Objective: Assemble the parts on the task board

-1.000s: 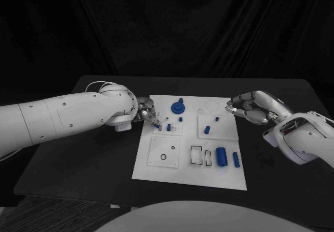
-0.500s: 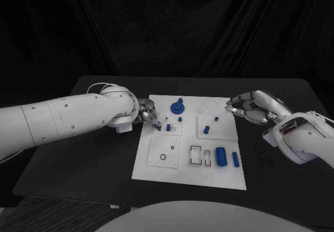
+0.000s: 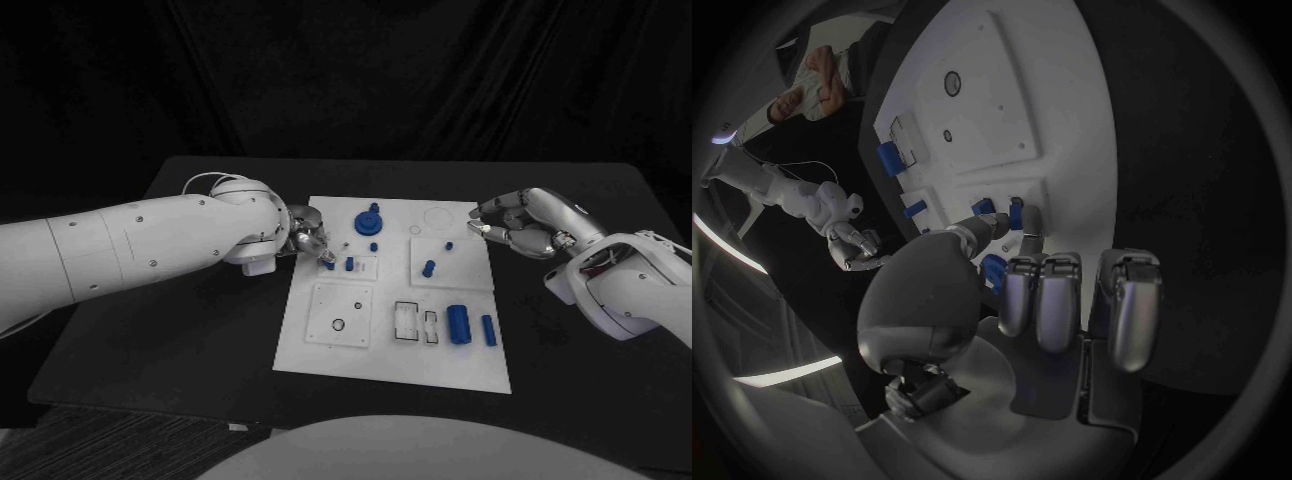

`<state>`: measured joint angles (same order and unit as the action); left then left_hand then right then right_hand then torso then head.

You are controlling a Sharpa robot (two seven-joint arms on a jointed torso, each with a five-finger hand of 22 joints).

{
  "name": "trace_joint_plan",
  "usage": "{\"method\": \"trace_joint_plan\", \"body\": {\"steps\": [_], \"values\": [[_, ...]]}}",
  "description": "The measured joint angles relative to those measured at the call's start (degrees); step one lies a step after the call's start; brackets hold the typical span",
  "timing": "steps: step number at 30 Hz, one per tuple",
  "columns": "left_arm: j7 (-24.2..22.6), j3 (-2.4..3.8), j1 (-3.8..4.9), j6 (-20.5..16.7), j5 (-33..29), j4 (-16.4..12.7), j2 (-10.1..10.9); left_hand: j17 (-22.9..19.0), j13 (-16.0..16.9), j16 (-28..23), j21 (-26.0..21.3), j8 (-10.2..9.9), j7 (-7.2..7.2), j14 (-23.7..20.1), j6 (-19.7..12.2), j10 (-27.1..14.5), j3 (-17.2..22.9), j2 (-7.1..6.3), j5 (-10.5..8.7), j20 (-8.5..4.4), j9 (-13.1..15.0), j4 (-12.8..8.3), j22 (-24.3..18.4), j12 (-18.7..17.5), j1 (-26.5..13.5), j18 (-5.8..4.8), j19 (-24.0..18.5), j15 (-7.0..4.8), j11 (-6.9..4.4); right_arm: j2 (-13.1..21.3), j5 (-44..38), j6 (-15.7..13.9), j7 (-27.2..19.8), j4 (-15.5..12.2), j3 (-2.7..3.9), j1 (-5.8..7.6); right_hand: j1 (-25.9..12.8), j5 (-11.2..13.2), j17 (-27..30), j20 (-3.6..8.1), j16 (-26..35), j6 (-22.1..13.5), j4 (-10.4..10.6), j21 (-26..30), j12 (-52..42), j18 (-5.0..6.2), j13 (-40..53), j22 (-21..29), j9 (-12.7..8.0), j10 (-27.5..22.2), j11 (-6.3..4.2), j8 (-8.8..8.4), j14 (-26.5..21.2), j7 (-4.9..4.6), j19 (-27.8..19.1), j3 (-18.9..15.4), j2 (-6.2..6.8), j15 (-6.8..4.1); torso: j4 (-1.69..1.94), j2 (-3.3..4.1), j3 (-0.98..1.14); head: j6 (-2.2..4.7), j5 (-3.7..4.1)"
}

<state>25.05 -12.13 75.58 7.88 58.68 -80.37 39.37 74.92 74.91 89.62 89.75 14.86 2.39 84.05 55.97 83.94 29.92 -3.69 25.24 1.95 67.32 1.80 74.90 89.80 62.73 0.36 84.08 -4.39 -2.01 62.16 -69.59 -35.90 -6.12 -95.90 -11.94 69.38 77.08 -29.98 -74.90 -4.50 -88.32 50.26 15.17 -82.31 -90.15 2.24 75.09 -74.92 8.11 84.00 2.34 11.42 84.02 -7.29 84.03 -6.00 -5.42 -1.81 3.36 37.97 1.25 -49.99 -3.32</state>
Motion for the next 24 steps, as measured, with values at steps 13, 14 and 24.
{"method": "trace_joint_plan", "body": {"steps": [13,14,24], "values": [[0.38,0.09,-0.12,0.42,0.0,-0.16,0.16,-0.01,0.0,0.0,0.0,0.0,-0.14,0.0,0.17,0.0,0.14,-0.13,-0.41,0.0,0.04,-0.14,0.0,0.0,-0.13,0.0,0.0,0.0,0.0,0.0,0.02,0.0,0.03,0.07,0.0,-0.04,0.38,-0.86,0.0,0.0,-0.01,0.2,-0.16,0.0,-0.01,0.0,-0.09,0.01,-0.11,0.0,0.0,-0.23,-0.07,-0.2,0.0,0.16,0.05,0.07,-0.01,-0.01,0.01,0.0,-0.03],[0.4,0.09,-0.13,0.44,0.0,-0.17,0.16,-0.01,0.0,0.0,0.0,0.0,-0.14,0.0,0.17,0.0,0.14,-0.13,-0.41,0.0,0.04,-0.14,0.0,0.0,-0.13,0.0,0.0,0.0,0.0,0.0,0.04,0.0,0.03,0.07,0.0,-0.04,0.38,-0.87,0.0,0.0,-0.01,0.2,-0.16,0.0,-0.01,0.0,-0.08,0.01,-0.12,0.0,0.0,-0.23,-0.07,-0.2,0.0,0.17,0.05,0.08,-0.01,-0.01,0.01,0.0,-0.03],[0.5,0.13,-0.14,0.51,0.0,-0.26,0.22,-0.01,0.0,0.0,0.0,0.0,-0.04,0.0,0.26,0.0,0.14,0.06,-0.44,0.0,0.03,-0.14,0.0,0.0,0.06,0.0,0.0,0.0,0.0,-0.06,0.23,0.01,0.04,0.14,0.0,-0.07,0.75,-1.51,0.0,0.0,-0.01,0.2,-0.49,0.23,-0.05,0.0,-0.05,0.02,-0.22,0.0,0.0,-0.23,-0.08,-0.2,0.0,0.49,0.14,0.09,-0.01,-0.01,0.01,0.0,-0.09]]}}
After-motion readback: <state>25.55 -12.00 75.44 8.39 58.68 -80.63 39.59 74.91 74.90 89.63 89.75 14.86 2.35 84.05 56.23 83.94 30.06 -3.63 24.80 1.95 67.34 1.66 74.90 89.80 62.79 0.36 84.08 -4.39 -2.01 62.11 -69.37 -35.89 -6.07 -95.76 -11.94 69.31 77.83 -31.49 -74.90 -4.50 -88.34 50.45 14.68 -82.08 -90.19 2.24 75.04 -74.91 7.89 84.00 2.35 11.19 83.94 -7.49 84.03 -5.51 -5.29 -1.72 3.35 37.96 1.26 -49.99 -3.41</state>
